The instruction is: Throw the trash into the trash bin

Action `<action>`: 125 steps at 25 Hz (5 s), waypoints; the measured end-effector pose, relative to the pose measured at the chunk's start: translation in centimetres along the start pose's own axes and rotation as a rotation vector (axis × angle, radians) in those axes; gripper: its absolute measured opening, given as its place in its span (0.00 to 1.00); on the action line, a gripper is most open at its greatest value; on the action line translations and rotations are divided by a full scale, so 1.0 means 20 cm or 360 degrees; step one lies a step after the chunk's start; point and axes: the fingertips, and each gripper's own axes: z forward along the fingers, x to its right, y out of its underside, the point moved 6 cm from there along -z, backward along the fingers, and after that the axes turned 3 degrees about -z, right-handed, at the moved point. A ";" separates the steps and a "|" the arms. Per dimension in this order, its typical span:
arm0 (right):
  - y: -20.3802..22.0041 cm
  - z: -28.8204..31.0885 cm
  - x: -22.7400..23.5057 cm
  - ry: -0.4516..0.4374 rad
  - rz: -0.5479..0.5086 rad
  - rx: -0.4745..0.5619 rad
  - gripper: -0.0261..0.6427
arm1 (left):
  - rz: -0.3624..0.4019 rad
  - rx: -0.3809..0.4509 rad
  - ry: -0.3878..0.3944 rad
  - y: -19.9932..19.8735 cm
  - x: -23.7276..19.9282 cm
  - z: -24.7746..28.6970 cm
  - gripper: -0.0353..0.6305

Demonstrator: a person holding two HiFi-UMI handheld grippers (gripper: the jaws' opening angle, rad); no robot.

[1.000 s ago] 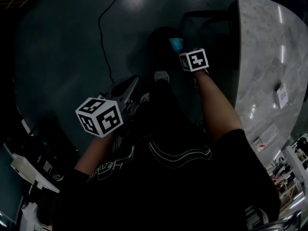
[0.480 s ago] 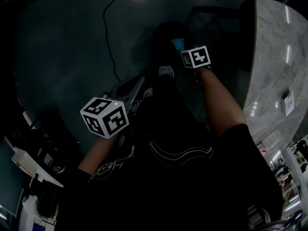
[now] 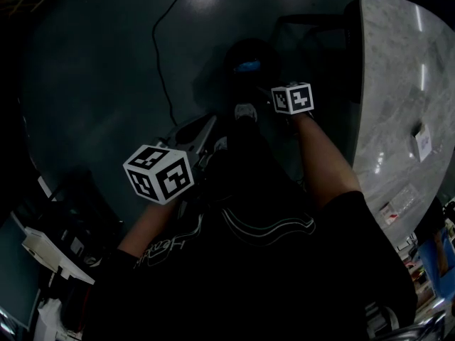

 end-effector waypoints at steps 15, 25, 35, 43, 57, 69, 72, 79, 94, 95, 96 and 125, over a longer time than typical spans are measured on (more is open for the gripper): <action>0.00 -0.68 -0.68 -0.0152 -0.0098 0.0636 0.38 | 0.0265 0.0012 0.0191 0.02 0.22 -0.21 0.06; 0.27 -1.52 -1.01 -0.0092 -0.0073 0.1273 0.16 | 0.0479 0.0022 0.0367 0.14 0.42 -0.41 0.06; 0.93 -1.98 -0.96 0.0474 -0.0133 0.1399 0.10 | 0.0849 -0.0072 0.0653 0.24 0.86 -0.40 0.06; 1.39 -2.59 -0.70 0.1176 -0.0125 0.1367 0.10 | 0.1241 -0.0228 0.0854 0.36 1.30 -0.16 0.06; 1.37 -3.02 -0.29 0.0984 0.0016 0.1703 0.10 | 0.1600 -0.0400 0.1066 0.48 2.19 0.50 0.06; 1.25 -3.04 -0.14 0.0897 0.0095 0.1724 0.10 | 0.1837 -0.0592 0.1108 0.48 2.38 0.81 0.31; 1.24 -3.04 -0.09 0.0908 0.0200 0.1735 0.10 | 0.2013 -0.0667 0.1097 0.47 2.39 0.93 0.42; 1.24 -3.03 0.11 0.0959 0.0459 0.1746 0.10 | 0.2415 -0.0784 0.1044 0.45 2.43 1.29 0.52; 1.37 -3.03 0.23 0.1116 0.0875 0.1791 0.10 | 0.3038 -0.1231 0.1011 0.62 2.23 1.83 0.56; 1.38 -3.02 0.23 0.1121 0.0889 0.1794 0.10 | 0.3040 -0.1251 0.1012 0.63 2.22 1.84 0.55; 1.39 -3.02 0.23 0.1124 0.0903 0.1796 0.10 | 0.3048 -0.1258 0.1011 0.63 2.22 1.85 0.55; 1.14 -3.02 0.26 0.0993 0.0791 0.1772 0.10 | 0.2281 -0.0724 0.1322 0.42 2.42 1.48 0.52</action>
